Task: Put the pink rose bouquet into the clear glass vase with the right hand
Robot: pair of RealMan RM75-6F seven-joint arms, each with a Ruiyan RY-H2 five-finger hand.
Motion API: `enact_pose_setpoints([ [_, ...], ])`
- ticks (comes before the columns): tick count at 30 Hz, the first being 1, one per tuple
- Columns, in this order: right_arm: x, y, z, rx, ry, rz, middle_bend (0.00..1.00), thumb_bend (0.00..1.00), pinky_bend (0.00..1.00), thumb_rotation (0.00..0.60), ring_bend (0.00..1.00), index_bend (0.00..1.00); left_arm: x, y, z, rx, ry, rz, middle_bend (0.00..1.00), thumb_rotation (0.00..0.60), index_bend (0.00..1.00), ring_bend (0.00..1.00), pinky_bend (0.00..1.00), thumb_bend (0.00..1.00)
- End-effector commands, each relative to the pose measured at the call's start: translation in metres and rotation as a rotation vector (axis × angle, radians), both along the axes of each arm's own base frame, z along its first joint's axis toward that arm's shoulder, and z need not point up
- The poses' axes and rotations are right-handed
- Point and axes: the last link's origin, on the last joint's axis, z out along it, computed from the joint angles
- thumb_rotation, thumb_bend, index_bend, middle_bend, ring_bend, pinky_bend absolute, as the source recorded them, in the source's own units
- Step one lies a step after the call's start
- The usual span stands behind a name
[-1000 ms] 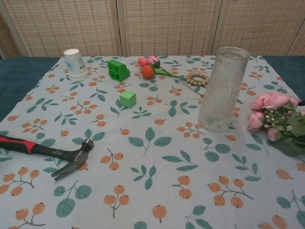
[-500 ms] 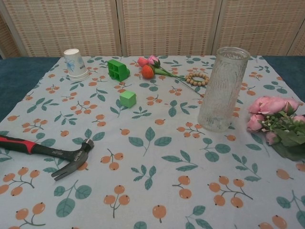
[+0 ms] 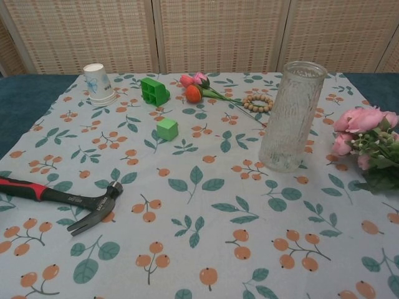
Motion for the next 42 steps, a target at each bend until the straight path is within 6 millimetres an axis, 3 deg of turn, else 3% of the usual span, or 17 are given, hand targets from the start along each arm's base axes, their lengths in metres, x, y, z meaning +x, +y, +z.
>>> enact_pose_setpoints([
  [1,0.012,0.008,0.013,-0.07,0.005,0.088,0.96,0.66,1.0,0.6,1.0,0.73,0.0,0.0,0.0,0.001,0.0,0.002,0.14,0.6,0.11,0.18,0.41,0.33],
  [10,0.084,0.047,0.076,-0.388,0.087,0.445,0.96,0.67,1.0,0.6,1.0,0.74,0.0,0.0,-0.001,-0.005,0.008,-0.003,0.14,0.6,0.11,0.18,0.41,0.33],
  [17,0.12,0.047,0.104,-0.506,0.046,0.555,0.96,0.68,1.0,0.6,1.0,0.74,0.0,0.0,-0.002,-0.005,0.015,0.001,0.14,0.6,0.11,0.18,0.41,0.33],
  [23,0.153,0.022,0.098,-0.488,-0.11,0.679,0.96,0.7,1.0,0.6,1.0,0.74,0.0,0.0,-0.004,-0.009,0.021,-0.002,0.14,0.6,0.11,0.18,0.41,0.34],
  [27,0.164,0.009,0.096,-0.455,-0.139,0.724,0.96,0.72,1.0,0.6,1.0,0.74,-0.001,-0.001,-0.004,-0.008,0.021,-0.002,0.14,0.6,0.11,0.18,0.41,0.33],
  [28,0.18,0.0,0.09,-0.412,-0.179,0.772,0.96,0.73,1.0,0.6,1.0,0.74,-0.001,0.0,-0.004,-0.007,0.024,0.001,0.14,0.6,0.11,0.18,0.41,0.34],
  [32,0.206,-0.015,0.086,-0.337,-0.244,0.834,0.96,0.75,1.0,0.6,1.0,0.75,-0.002,0.0,-0.005,-0.008,0.027,0.005,0.14,0.6,0.11,0.18,0.41,0.34],
  [38,0.236,-0.03,0.085,-0.301,-0.238,0.879,0.96,0.75,1.0,0.6,1.0,0.75,-0.002,0.0,-0.004,-0.005,0.027,0.007,0.14,0.6,0.11,0.18,0.41,0.33],
  [42,0.245,-0.042,0.087,-0.302,-0.219,0.874,0.96,0.75,1.0,0.6,1.0,0.75,-0.003,0.0,-0.004,-0.005,0.028,0.008,0.14,0.6,0.11,0.18,0.41,0.33],
])
